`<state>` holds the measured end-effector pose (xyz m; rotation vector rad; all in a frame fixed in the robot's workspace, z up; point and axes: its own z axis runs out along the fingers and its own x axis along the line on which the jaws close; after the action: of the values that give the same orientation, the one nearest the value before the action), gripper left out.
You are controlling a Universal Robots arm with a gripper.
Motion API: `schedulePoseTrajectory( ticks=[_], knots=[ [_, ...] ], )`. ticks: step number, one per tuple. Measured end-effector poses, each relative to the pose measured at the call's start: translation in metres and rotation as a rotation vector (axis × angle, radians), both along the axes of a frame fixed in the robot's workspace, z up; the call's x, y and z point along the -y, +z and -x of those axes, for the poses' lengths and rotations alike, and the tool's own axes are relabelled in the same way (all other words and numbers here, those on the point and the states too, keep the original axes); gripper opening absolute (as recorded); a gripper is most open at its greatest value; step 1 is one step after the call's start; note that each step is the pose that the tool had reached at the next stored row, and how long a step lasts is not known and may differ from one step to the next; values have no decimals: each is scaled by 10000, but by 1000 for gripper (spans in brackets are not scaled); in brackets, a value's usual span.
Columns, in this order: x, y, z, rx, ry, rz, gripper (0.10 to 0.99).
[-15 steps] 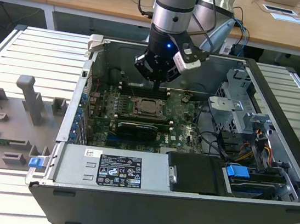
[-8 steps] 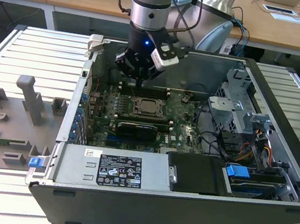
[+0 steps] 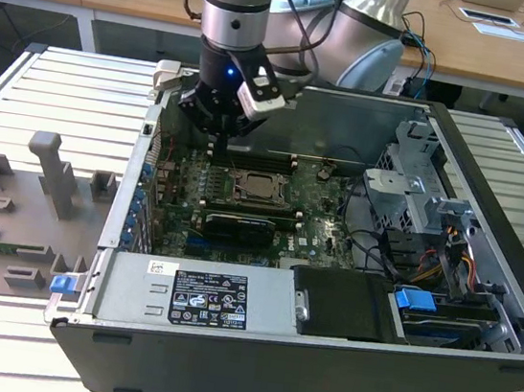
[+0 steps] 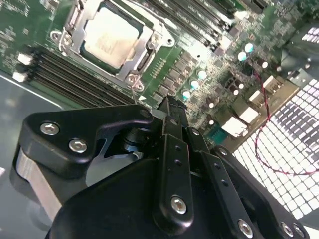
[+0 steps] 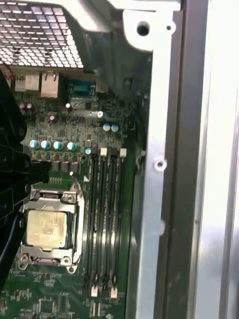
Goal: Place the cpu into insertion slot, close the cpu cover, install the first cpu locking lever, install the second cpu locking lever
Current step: 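Install the first cpu locking lever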
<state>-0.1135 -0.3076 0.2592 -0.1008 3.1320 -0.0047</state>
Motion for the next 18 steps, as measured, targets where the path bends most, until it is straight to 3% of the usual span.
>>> schedulePoseTrajectory(
  ticks=[5,9,12,16,18],
  knots=[
    [-92,-28,71,0,0,-1,106],
    [-212,-39,79,0,0,-9,106],
    [-213,-40,70,1,1,-9,106],
    [-213,-39,-39,-6,-1,-8,106],
    [-214,-39,-138,-30,0,-9,106]
  ],
)
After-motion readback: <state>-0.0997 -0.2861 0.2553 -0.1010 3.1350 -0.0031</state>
